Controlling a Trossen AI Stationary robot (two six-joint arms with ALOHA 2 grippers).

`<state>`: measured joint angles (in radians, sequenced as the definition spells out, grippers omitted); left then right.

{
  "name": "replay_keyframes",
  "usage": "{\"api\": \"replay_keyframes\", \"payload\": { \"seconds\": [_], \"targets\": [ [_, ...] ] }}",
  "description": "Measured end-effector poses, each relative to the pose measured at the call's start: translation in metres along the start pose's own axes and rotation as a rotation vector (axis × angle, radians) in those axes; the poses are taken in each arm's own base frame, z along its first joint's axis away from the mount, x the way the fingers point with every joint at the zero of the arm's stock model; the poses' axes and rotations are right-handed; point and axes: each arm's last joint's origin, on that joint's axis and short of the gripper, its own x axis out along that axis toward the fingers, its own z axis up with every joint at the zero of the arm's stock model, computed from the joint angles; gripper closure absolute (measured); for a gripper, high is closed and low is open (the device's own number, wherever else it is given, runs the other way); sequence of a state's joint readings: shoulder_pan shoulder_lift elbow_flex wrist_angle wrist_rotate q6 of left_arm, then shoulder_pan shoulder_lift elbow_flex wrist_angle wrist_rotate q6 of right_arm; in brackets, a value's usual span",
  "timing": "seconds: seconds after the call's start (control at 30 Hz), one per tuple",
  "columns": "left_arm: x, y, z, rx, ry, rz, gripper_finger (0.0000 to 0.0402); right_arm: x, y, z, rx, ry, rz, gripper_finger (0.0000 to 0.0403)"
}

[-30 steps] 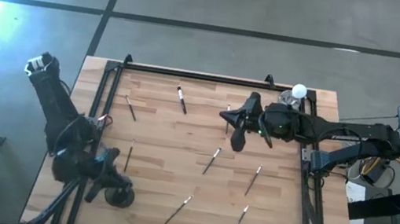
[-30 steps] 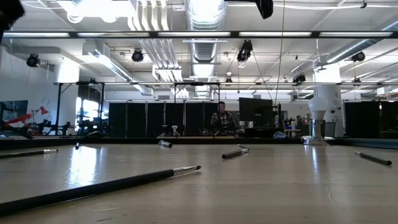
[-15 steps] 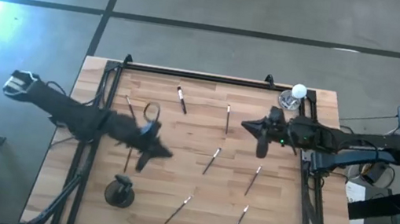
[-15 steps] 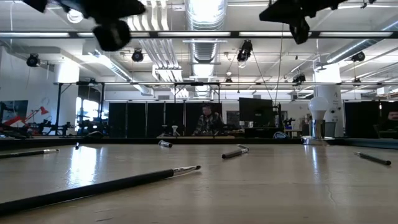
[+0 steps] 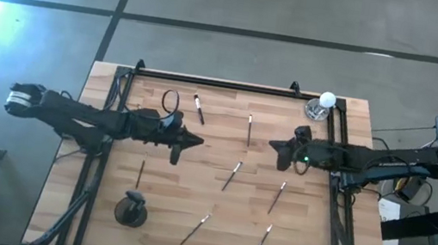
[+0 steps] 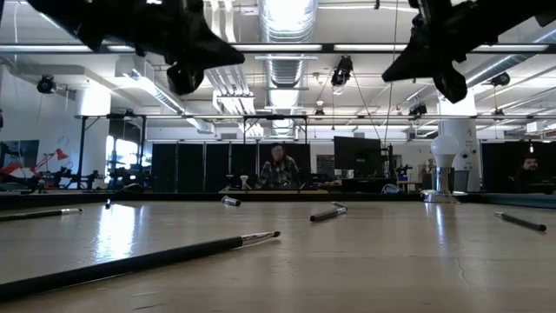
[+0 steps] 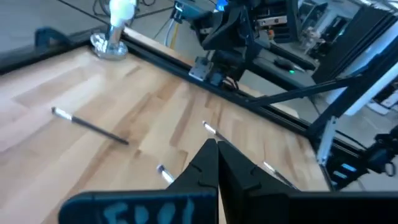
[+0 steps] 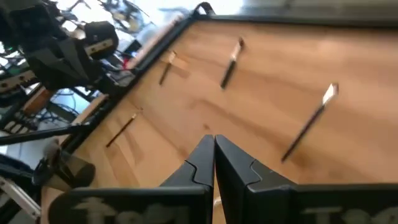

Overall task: Pick & Place Makeup Brushes
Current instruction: Put the eyeshadow brush into the holder

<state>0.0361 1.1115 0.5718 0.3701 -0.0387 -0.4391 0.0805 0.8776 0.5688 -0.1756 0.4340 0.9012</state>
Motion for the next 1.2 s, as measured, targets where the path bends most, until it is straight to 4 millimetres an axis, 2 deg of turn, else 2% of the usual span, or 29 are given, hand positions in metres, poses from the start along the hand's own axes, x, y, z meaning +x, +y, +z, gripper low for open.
{"api": "replay_keyframes", "payload": {
  "seconds": [0.17,0.3,0.4,0.57,0.8,1.0,1.2],
  "targets": [
    [-0.014,0.024,-0.006,-0.070,-0.090,-0.096,0.0401,0.014,0.010,-0.017,0.108,0.077,-0.112,0.0394],
    [-0.027,0.041,-0.017,-0.092,-0.106,-0.090,0.0401,0.022,0.018,-0.030,0.189,0.174,-0.270,0.0394],
    [-0.034,0.049,-0.022,-0.096,-0.110,-0.070,0.0401,0.025,0.026,-0.036,0.287,0.216,-0.356,0.0394],
    [-0.039,0.053,-0.025,-0.095,-0.102,-0.093,0.0401,0.034,0.028,-0.053,0.460,0.336,-0.445,0.0387],
    [-0.040,0.053,-0.026,-0.071,-0.097,-0.091,0.0401,0.049,0.021,-0.077,0.586,0.459,-0.598,0.0325],
    [-0.039,0.055,-0.029,-0.077,-0.072,-0.078,0.0401,0.060,0.013,-0.094,0.604,0.515,-0.715,0.0265],
    [-0.039,0.056,-0.030,-0.080,-0.058,-0.071,0.0401,0.055,0.006,-0.094,0.614,0.481,-0.842,0.0241]
  ]
}}
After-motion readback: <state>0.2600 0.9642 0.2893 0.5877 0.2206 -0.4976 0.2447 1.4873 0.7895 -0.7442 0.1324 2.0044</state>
